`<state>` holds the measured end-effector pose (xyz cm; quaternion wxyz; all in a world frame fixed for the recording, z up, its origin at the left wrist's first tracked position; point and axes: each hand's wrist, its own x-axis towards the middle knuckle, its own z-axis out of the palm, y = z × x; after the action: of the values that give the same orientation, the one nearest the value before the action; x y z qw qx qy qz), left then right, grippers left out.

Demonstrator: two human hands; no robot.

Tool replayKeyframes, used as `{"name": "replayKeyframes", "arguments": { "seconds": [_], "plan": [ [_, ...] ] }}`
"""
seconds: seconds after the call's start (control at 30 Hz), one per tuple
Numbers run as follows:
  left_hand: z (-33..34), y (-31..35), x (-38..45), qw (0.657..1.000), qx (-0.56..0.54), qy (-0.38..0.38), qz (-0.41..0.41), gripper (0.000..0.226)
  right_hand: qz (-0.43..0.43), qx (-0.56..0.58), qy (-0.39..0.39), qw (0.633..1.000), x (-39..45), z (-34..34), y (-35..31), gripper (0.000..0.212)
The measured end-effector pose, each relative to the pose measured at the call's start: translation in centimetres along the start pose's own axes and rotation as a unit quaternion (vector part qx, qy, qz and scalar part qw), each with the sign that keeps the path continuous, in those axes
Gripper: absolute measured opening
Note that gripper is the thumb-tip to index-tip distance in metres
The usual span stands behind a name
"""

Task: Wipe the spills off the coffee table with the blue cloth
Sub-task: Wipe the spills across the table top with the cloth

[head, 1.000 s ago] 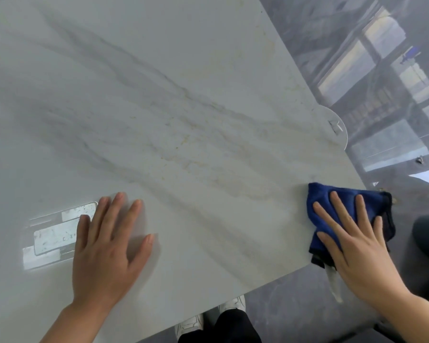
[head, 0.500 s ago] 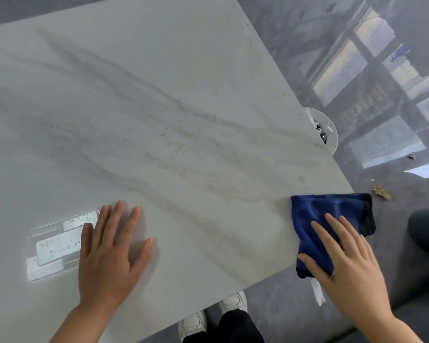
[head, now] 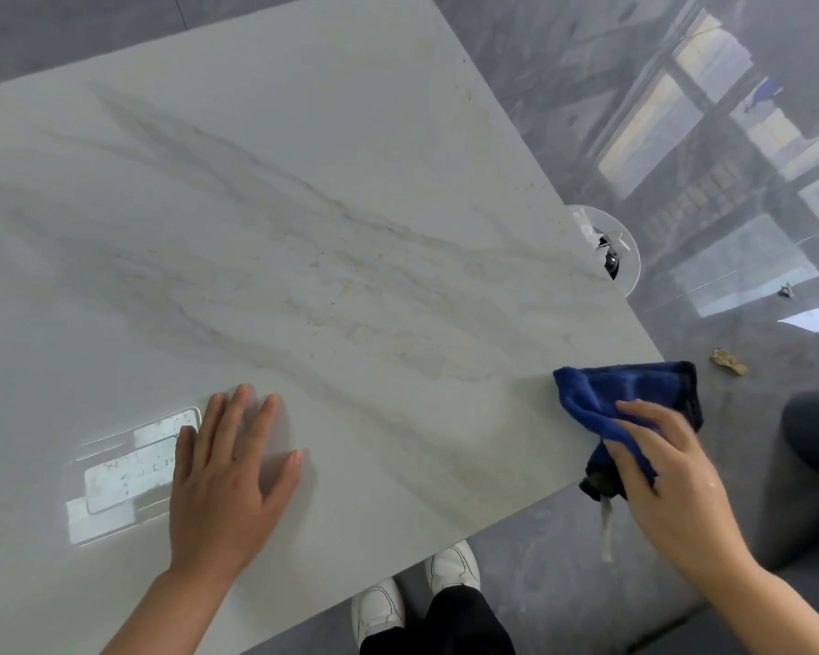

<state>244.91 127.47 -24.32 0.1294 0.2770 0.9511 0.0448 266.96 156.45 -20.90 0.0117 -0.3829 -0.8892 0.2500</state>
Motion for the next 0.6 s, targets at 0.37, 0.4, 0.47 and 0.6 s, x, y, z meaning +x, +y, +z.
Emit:
{"name": "replayKeyframes", "arguments": {
  "seconds": [0.37,0.4,0.47,0.6],
  "plan": [
    [-2.8,1.8,-1.7,0.997,-0.018,-0.069,0.022,0.075,0.312,0.394,-0.083,0.861,-2.5,-7.9,0.5,0.043],
    [-3.1,2.3,-2.2,0.996,-0.016,-0.082,0.026,0.076,0.333,0.409,-0.078,0.846,-3.2,-8.3,0.5,0.049],
    [-3.9,3.3,-3.1,0.994,-0.028,-0.099,0.037,0.073,0.326,0.403,-0.082,0.851,-4.5,-8.9,0.4,0.043],
    [-6.3,5.8,-5.2,0.99,-0.086,-0.093,0.067,0.077,0.305,0.363,-0.096,0.875,-6.8,-10.0,-0.2,0.018]
  ]
}}
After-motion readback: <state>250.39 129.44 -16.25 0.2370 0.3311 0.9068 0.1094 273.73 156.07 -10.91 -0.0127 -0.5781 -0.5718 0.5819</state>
